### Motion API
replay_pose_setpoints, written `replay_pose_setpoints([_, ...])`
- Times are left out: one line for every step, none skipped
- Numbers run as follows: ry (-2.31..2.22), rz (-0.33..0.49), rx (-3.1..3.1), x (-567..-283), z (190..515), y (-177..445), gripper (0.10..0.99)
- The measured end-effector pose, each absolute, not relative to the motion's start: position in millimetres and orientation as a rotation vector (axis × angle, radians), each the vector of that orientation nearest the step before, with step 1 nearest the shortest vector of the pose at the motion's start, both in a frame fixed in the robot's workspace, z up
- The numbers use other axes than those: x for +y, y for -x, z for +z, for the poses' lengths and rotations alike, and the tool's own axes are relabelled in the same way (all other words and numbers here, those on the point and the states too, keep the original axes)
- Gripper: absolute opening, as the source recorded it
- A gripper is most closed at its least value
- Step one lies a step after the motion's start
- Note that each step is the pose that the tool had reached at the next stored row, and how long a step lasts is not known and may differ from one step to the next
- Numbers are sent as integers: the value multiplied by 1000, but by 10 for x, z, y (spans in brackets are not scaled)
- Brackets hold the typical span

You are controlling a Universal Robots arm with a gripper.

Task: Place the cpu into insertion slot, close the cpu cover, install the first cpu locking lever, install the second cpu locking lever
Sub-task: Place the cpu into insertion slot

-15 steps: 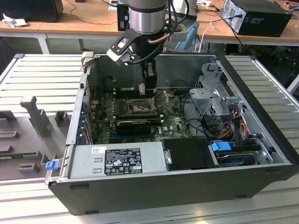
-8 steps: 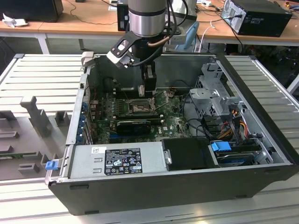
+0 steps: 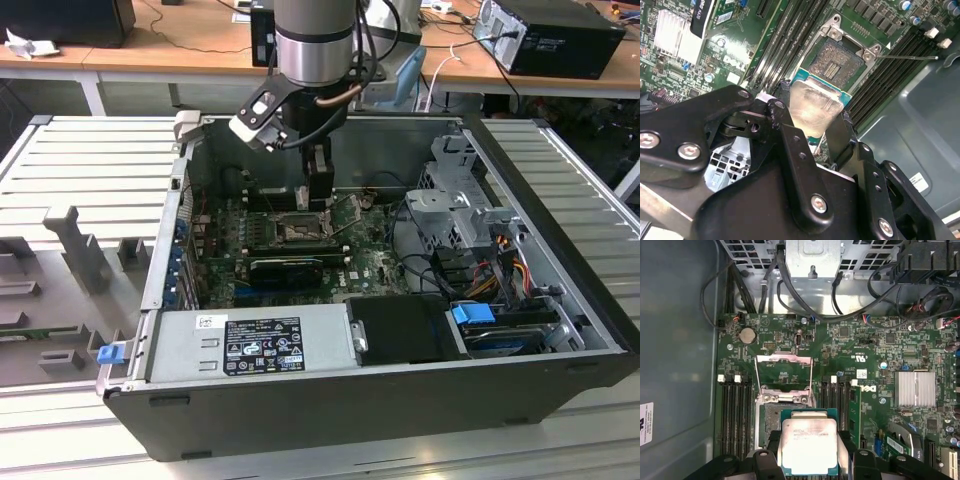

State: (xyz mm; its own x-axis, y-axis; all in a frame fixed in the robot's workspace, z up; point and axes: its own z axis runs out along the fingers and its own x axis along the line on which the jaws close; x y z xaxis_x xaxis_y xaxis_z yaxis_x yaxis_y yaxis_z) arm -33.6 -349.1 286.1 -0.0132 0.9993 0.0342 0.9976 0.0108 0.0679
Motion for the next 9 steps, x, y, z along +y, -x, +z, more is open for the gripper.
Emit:
replay_pose_setpoints([-2190,112,2217,-3489,2853,336,529])
replay_pose_setpoints([-2191,112,2217,-3488,2842,336,529])
replay_pose_setpoints([-2192,111,2217,-3484,2823,336,529])
replay_pose_setpoints([-2199,105,2214,-3469,2790,335,529])
replay_pose_setpoints([-2210,101,2208,-3461,2744,336,529])
replay_pose_setpoints([-2212,100,2206,-3461,2698,336,529])
replay_pose_setpoints([-2212,100,2206,-3461,2659,336,529])
replay_pose_setpoints([-2212,100,2206,-3459,2642,336,529])
replay_pose_setpoints([-2212,101,2206,-3459,2626,336,529])
